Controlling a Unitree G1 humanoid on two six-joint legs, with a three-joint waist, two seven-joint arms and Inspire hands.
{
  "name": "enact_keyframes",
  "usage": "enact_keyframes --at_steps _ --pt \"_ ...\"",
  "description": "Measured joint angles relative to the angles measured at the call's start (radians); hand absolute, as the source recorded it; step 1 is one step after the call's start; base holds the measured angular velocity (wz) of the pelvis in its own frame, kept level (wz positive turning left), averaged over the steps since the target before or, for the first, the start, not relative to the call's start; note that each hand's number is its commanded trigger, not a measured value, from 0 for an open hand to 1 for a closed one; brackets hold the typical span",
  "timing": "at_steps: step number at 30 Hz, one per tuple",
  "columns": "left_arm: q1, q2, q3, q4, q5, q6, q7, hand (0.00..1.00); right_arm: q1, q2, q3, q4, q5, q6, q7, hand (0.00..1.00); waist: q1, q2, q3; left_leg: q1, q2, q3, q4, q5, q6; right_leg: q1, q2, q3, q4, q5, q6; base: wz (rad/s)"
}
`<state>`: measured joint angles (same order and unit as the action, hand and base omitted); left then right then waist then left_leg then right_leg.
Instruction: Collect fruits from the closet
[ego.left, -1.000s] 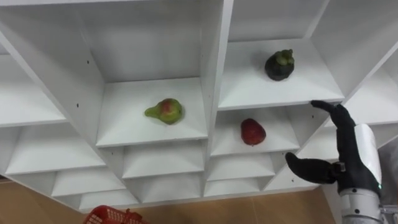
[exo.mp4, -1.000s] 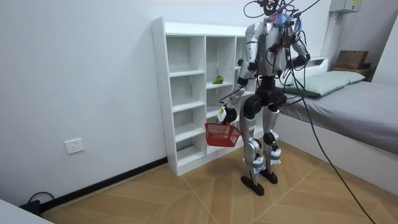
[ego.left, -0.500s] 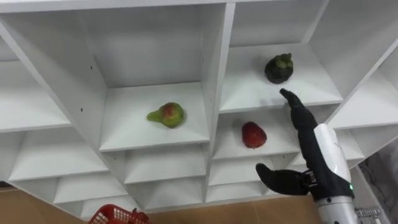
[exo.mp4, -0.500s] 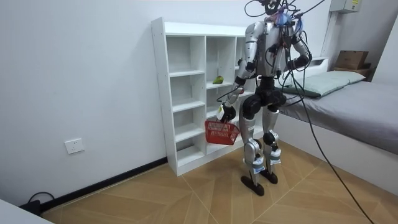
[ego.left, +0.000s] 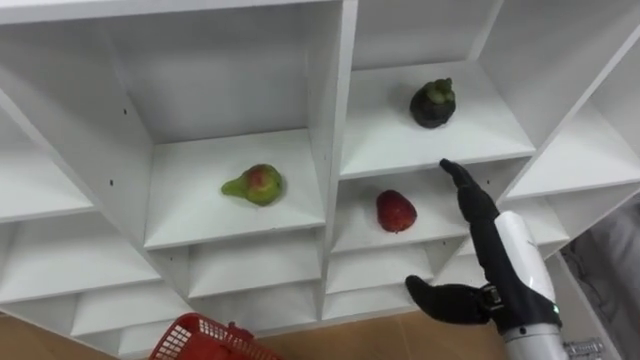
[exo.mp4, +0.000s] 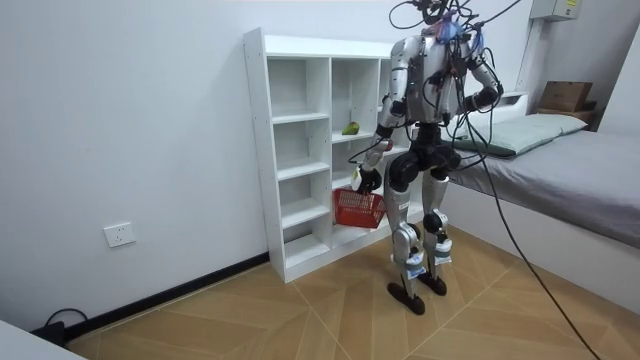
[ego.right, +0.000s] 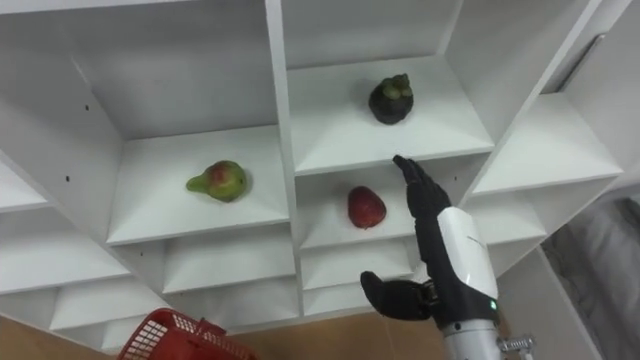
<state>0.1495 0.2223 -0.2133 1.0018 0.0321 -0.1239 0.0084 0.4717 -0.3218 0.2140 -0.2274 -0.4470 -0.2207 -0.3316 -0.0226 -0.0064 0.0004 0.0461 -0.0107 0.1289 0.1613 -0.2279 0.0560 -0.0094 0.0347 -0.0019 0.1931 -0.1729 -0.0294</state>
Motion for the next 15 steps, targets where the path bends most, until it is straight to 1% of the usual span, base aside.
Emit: enact_keyframes --at_steps 1,4,7,10,15 --pt "-0.006 0.000 0.000 0.009 -0.001 0.000 0.000 1.00 -0.015 0.000 -0.001 -0.008 0.011 -0.001 -0.011 0.00 -0.001 -0.003 -0.0015 -0.001 0.000 0.000 -0.003 0.000 0.000 -0.001 0.000 -0.001 -0.002 0.001 0.000 0.00" --pt "-0.021 -0.002 0.004 0.034 0.000 0.000 0.000 1.00 -0.073 0.001 -0.011 -0.016 0.010 -0.001 -0.051 0.00 -0.001 -0.001 -0.0009 0.000 0.001 0.000 -0.008 0.000 0.000 -0.001 0.001 -0.001 -0.005 0.003 0.000 0.00" --pt "-0.023 -0.002 0.016 0.040 0.000 0.000 0.000 1.00 -0.125 0.002 -0.028 -0.041 0.011 -0.006 -0.091 0.00 0.002 -0.002 -0.0013 0.000 0.002 -0.001 -0.009 0.000 0.000 -0.002 0.002 -0.005 -0.005 0.003 0.000 0.00" --pt "-0.020 0.000 0.017 0.040 -0.001 0.000 0.001 1.00 -0.150 0.004 -0.045 -0.080 0.017 -0.019 -0.129 0.00 0.003 -0.004 -0.0029 0.001 0.002 -0.005 -0.008 0.000 0.000 0.000 0.001 -0.008 -0.008 0.003 0.000 0.00" --pt "-0.016 0.013 0.016 0.043 -0.001 0.000 0.002 1.00 -0.188 0.003 -0.044 -0.105 0.055 -0.029 -0.139 0.00 0.003 -0.015 -0.0056 0.011 0.002 -0.012 -0.008 0.000 0.000 0.008 0.001 -0.010 -0.012 0.003 0.000 0.01"
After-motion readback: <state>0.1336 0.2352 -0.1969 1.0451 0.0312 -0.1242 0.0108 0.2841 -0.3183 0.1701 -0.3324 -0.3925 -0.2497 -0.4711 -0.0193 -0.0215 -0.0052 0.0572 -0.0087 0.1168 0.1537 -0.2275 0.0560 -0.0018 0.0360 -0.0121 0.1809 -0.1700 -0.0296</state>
